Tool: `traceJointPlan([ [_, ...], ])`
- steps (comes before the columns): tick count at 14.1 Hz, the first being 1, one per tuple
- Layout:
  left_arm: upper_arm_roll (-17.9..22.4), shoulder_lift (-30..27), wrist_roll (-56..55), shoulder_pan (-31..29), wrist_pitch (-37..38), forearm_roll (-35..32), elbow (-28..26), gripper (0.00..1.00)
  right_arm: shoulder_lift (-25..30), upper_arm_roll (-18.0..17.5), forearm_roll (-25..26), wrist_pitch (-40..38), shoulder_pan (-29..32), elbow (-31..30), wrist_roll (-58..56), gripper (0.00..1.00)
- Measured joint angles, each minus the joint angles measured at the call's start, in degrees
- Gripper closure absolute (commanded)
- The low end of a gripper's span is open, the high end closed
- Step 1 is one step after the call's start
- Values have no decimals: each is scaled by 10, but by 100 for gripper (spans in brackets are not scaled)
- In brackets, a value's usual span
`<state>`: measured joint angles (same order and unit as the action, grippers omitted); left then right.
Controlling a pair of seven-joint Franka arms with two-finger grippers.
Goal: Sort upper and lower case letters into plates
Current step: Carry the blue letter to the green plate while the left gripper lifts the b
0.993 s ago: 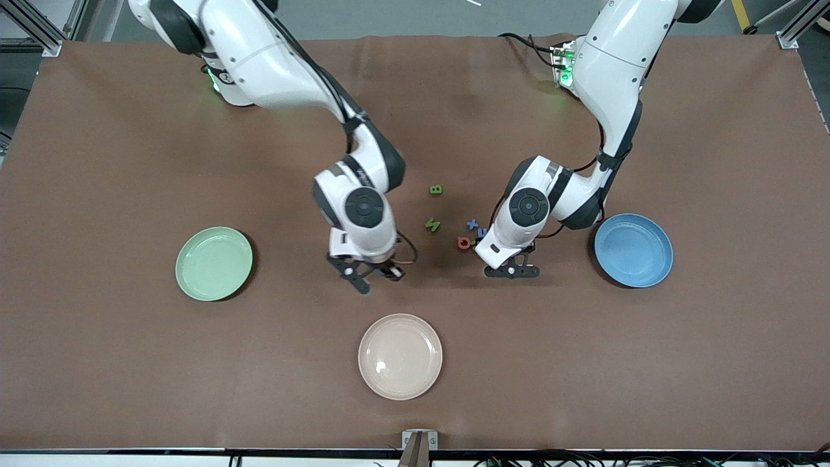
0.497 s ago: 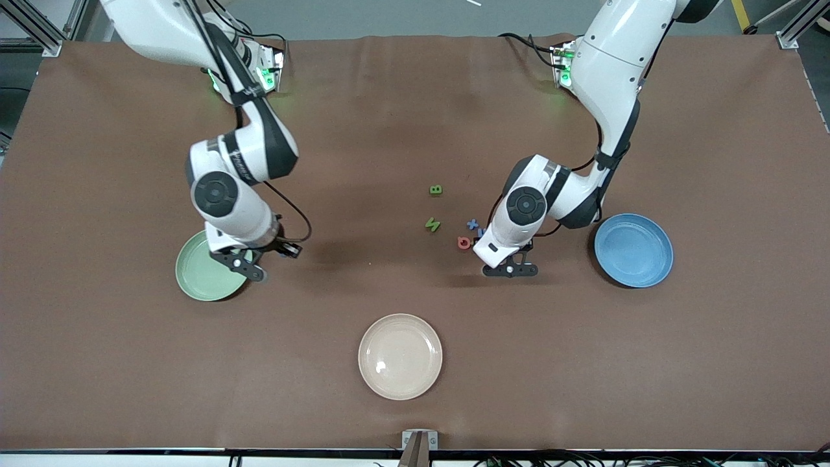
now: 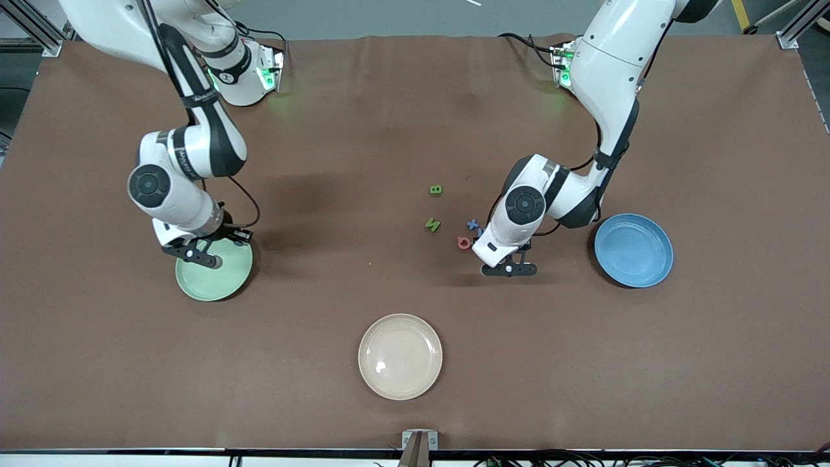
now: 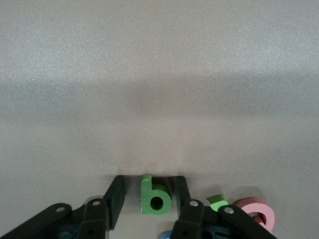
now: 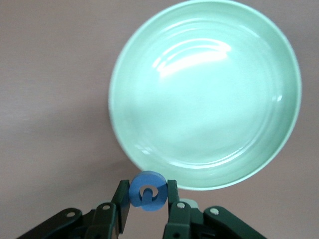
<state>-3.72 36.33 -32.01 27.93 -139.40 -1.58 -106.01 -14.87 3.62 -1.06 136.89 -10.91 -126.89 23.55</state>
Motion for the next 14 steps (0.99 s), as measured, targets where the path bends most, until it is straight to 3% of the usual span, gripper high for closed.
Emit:
traceJointPlan([
  [3,-1,0,-8,1,0,0,1,71,0,0,0,51,31,-31,-51,100],
  [6,-1,0,-12,3,0,0,1,83,-6,-1,0,78,58,-52,-88,99],
  [11,1,-3,-20,5,1,0,3,94,-34,-6,0,99,63,-56,-97,93],
  [12,1,-8,-20,5,8,0,5,94,-40,-8,0,106,63,-57,-97,89],
  [13,3,-18,-20,3,27,0,9,94,-46,-8,0,113,63,-56,-97,72],
  [14,4,-33,-13,-1,52,0,12,94,-50,-8,0,117,63,-56,-97,45],
])
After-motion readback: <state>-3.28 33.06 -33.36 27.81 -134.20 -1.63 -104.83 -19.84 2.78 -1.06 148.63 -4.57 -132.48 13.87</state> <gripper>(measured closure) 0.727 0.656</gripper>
